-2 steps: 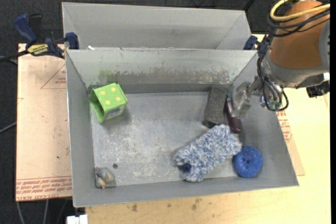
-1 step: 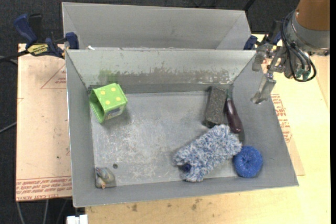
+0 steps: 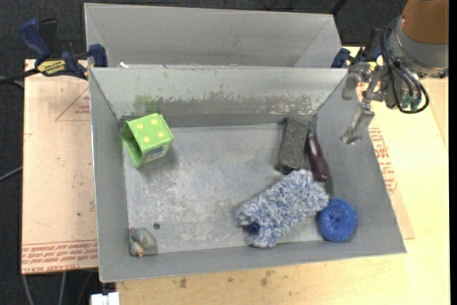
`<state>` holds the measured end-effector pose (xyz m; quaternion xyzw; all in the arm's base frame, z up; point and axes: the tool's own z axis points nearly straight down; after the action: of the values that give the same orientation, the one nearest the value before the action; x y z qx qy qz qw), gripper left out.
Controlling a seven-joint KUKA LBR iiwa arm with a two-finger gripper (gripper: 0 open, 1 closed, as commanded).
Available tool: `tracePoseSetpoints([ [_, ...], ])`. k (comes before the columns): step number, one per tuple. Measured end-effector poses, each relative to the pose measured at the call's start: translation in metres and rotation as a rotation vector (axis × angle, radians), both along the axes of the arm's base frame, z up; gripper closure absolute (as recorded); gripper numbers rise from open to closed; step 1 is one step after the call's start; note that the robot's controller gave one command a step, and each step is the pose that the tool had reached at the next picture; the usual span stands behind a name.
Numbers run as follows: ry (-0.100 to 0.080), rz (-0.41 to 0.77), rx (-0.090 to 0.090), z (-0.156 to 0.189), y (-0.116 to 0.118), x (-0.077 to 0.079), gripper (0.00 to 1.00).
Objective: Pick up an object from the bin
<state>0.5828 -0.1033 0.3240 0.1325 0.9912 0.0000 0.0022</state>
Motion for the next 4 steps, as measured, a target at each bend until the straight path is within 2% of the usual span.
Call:
tracePoseSetpoints([
  [1, -0.004, 0.042, -0.001, -0.041, 0.012, -0.010, 0.00],
  [2, 0.017, 0.094, 0.004, -0.029, 0.010, -0.034, 0.00],
  [3, -0.009, 0.286, -0.004, -0.032, 0.007, -0.026, 0.00],
  [4, 0.000, 0.470, -0.002, -0.082, 0.027, -0.020, 0.00],
])
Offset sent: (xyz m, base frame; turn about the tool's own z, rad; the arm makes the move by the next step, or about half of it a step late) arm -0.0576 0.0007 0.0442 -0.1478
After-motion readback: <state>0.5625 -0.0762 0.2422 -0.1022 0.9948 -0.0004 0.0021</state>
